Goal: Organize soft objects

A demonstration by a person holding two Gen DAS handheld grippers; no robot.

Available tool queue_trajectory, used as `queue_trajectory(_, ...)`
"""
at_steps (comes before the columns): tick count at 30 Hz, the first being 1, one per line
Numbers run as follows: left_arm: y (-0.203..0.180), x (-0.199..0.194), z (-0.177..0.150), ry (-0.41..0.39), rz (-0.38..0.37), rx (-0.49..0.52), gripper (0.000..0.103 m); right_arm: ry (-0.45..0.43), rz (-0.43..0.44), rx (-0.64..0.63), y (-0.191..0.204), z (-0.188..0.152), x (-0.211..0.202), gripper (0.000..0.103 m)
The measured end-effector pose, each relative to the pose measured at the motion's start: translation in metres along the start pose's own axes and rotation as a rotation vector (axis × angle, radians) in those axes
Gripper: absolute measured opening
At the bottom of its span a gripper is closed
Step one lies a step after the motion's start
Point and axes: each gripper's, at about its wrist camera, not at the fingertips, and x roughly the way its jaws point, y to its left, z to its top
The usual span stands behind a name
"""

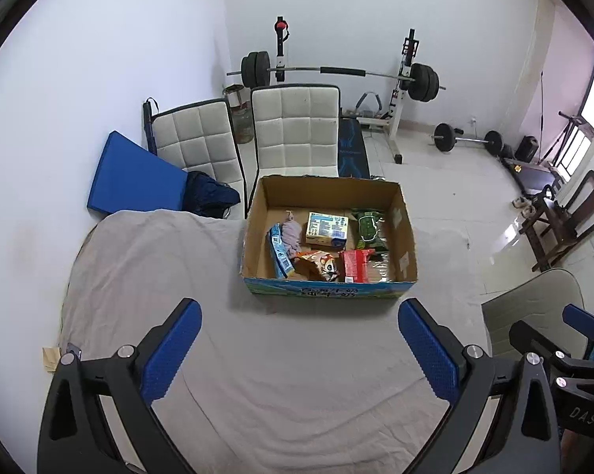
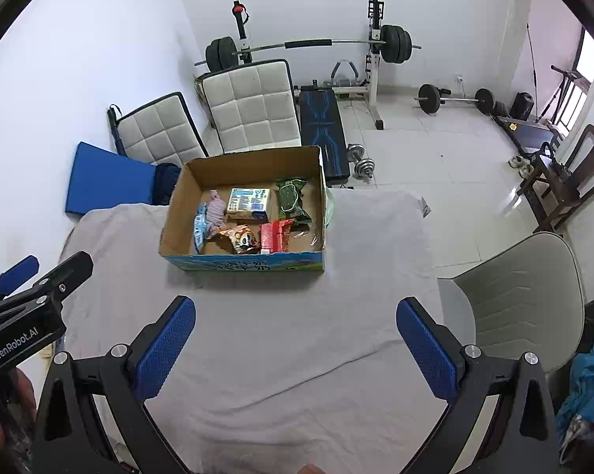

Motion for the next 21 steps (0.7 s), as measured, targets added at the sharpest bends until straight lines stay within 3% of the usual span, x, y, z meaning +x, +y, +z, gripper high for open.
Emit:
queue_trajectory(10, 0.002, -0.030, -0.009, -0.028, 0.018, 0.007, 0.102, -0.044, -0.003, -0.033, 0.004, -0.013, -0.059, 0.103)
queue_trajectory(21, 0.004, -0.032, -0.007, -0.067, 0.044, 0.003, 0.102, -0.077, -0.034, -0.041, 0.003, -0.002, -0.062, 0.103)
